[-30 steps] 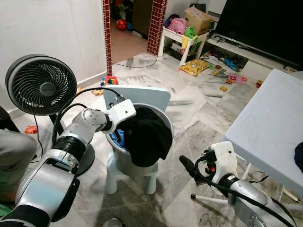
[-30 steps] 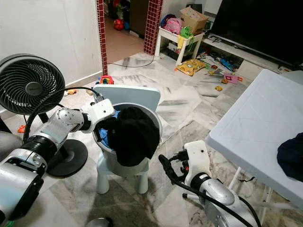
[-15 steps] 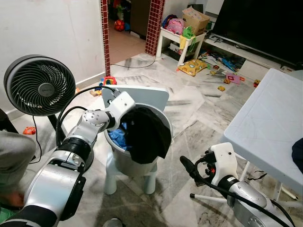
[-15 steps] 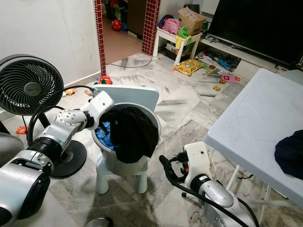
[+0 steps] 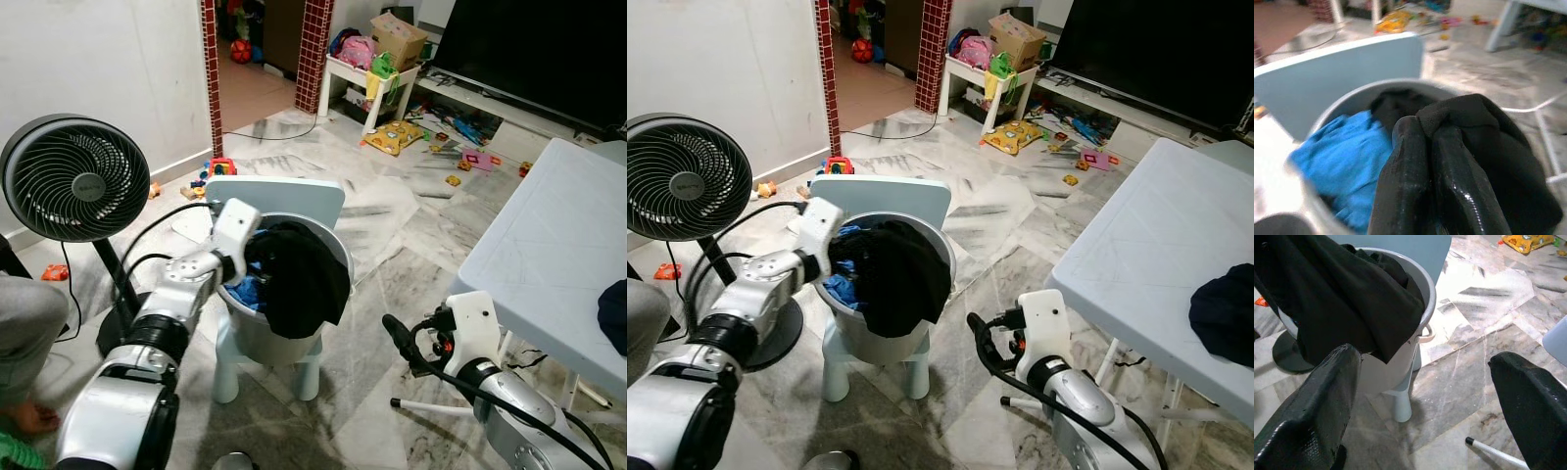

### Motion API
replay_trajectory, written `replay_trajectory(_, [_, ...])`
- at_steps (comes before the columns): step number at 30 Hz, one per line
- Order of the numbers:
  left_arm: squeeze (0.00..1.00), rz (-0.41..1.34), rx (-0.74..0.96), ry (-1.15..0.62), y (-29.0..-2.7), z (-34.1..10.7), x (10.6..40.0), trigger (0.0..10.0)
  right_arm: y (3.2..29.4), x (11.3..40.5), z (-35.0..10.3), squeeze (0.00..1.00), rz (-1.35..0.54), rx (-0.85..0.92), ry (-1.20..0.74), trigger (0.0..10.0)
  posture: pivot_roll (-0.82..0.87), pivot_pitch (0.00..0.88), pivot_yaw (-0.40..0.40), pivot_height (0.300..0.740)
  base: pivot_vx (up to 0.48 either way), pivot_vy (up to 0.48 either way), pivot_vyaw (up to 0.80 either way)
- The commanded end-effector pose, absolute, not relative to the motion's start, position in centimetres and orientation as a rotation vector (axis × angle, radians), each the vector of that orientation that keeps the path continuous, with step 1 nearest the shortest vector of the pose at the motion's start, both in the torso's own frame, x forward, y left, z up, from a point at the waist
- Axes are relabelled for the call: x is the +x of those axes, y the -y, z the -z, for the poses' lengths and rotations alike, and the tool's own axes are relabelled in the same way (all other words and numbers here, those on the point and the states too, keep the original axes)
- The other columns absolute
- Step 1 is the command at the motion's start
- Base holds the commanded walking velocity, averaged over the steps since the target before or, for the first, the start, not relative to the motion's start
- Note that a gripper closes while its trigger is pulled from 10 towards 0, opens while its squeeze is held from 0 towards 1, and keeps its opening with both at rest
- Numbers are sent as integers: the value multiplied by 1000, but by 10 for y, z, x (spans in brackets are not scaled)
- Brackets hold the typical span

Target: Hang hanger

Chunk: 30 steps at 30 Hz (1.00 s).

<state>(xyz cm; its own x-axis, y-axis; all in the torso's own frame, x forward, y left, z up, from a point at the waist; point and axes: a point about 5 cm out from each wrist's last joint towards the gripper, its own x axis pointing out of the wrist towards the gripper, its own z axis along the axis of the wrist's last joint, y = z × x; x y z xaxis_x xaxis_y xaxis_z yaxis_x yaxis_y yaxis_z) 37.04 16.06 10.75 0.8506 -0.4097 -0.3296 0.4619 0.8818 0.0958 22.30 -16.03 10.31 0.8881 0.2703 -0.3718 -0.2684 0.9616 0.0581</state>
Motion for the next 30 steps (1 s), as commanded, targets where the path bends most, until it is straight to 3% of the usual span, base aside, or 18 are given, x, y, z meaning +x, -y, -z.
replay_trajectory(1, [0, 408, 203, -319, -169, -104, 370, 10000, 162, 223, -104, 0, -273, -5, -386, 10000, 132, 0, -124, 740, 0, 0, 0])
replay_trajectory(3, [0, 386, 233, -305, -175, -109, 372, 10000, 162, 223, -104, 0, -275, -4, -386, 10000, 130, 0, -125, 740, 0, 0, 0])
replay_trajectory(4, [0, 378, 263, -289, -178, -114, 374, 7843, 162, 223, -104, 0, -275, -4, -386, 10000, 130, 0, -125, 740, 0, 0, 0])
replay_trajectory(5, [0, 352, 326, -244, -186, -126, 379, 7216, 162, 222, -104, 0, -275, -4, -387, 10000, 128, 0, -122, 740, 0, 0, 0])
replay_trajectory(6, [0, 333, 342, -225, -190, -131, 380, 7216, 162, 222, -104, 0, -275, -4, -388, 10000, 128, 0, -122, 740, 0, 0, 0])
replay_trajectory(7, [0, 302, 342, -207, -196, -138, 382, 4039, 163, 221, -103, 0, -273, -4, -389, 10000, 128, 0, -122, 740, 0, 0, 0])
replay_trajectory(8, [0, 283, 338, -197, -200, -142, 383, 4039, 163, 221, -103, 0, -271, -3, -390, 10000, 135, 0, -119, 740, 0, 0, 0])
replay_trajectory(9, [0, 259, 337, -186, -206, -145, 384, 2588, 164, 220, -103, 0, -269, -3, -391, 10000, 138, 0, -119, 740, 0, 0, 0])
replay_trajectory(10, [0, 238, 341, -175, -212, -149, 384, 235, 164, 220, -102, 0, -268, -3, -393, 10000, 138, 0, -119, 740, 0, 0, 0])
replay_trajectory(19, [0, 37, 408, -18, -257, -179, 373, 0, 157, 224, -98, 0, -277, 12, -393, 10000, 192, 0, -116, 740, 0, 0, 0])
replay_trajectory(24, [0, -146, 521, 113, -286, -220, 374, 0, 152, 228, -96, 0, -293, 22, -393, 10000, 214, 0, -115, 740, 0, 0, 0])
replay_trajectory(30, [0, -118, 594, 104, -284, -240, 384, 118, 150, 229, -95, 0, -293, 25, -391, 10000, 209, 0, -105, 740, 0, 0, 0])
